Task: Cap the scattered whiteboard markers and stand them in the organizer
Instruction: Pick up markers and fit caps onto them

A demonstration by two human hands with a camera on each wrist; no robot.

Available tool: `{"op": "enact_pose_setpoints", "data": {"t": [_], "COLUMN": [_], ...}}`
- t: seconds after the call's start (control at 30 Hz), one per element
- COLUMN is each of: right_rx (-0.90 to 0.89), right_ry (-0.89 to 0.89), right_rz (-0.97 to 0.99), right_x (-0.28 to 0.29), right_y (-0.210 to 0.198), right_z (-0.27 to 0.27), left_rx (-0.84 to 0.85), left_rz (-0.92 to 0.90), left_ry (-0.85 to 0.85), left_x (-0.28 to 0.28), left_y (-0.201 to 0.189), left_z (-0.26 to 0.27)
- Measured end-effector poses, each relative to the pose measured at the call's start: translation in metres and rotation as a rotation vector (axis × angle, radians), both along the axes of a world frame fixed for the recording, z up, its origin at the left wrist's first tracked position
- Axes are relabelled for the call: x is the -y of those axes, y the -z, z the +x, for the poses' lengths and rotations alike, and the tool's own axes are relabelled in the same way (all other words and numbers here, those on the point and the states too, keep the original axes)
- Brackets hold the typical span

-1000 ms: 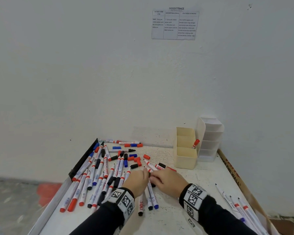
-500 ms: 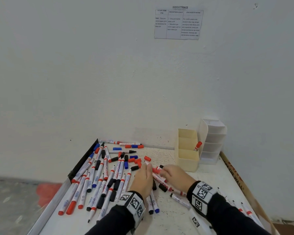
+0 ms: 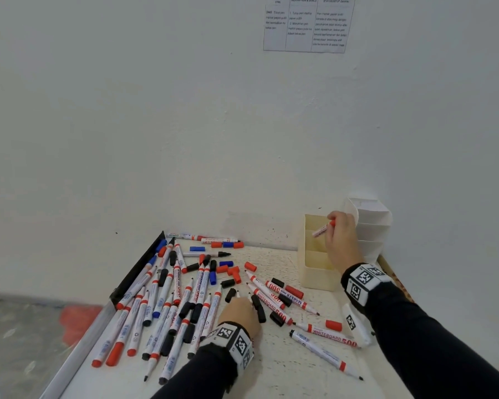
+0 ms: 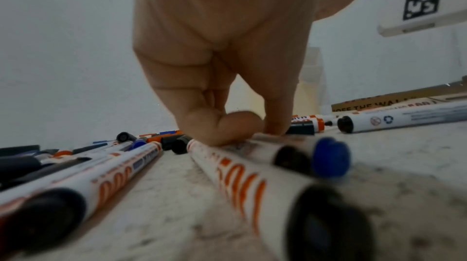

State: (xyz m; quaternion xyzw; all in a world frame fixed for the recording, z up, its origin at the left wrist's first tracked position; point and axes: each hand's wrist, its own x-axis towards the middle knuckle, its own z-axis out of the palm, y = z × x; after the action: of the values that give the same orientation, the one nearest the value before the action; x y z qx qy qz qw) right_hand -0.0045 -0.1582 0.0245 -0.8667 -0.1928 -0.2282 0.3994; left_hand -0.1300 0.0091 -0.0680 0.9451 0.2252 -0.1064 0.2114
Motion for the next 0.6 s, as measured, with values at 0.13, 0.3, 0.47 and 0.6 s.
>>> {"op": "enact_pose_setpoints", "data": {"t": [0.13,0.3,0.47,0.6], "right_rx": [-0.019,-0.031,-0.099,0.002], "right_ry": [0.102,0.361,0.407,0.290], "right_rz": [-0.169,-0.509,-0.555,-0.450], "right_x": [0.003,0.009,0.003,-0.024], "right_y": [0.016,0.026,0.032,0.026], "right_z": [0.015,0.021,0.018,0.000], "left_rx": [0.020,0.067,0.249,0.412], "left_rz": [-0.072,-0.263,-0.407,-0.468], "left_ry": [-0.088,-0.190,-0.253,-0.358], "left_x": [-0.012,-0.030,-0.048,-0.070], "left_y": [0.000,0.003,-0.002,-0.015], "left_z": [0.002,0.002,-0.003,-0.010]}}
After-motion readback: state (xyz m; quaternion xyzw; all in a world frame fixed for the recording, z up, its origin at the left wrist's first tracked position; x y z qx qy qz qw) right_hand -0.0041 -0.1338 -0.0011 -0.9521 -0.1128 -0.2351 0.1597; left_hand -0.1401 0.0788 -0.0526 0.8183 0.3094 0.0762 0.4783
